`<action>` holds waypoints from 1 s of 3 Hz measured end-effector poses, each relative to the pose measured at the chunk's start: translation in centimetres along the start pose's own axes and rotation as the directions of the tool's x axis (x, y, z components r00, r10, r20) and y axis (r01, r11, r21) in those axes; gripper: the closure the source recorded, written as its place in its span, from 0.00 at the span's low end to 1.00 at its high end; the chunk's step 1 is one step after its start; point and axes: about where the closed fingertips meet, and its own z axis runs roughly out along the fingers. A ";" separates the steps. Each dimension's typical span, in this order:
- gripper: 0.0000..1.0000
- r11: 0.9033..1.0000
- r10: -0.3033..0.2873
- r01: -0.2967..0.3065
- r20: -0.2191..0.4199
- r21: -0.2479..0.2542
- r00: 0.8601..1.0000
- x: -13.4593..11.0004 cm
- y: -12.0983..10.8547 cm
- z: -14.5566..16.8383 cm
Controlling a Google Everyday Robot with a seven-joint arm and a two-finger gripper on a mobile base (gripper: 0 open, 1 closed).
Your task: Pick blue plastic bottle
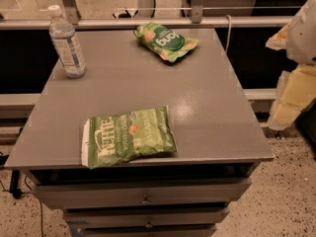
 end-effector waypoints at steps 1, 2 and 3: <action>0.00 1.000 0.000 0.000 0.000 0.000 1.000 0.0 0.0 0.0; 0.00 1.000 0.001 -0.001 0.023 0.003 1.000 -0.6 -0.2 0.4; 0.00 1.000 0.018 -0.018 0.128 -0.002 0.992 -3.1 -2.1 2.6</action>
Offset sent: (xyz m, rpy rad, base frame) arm 0.0139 0.0142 -0.0119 0.0637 -0.0036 0.0139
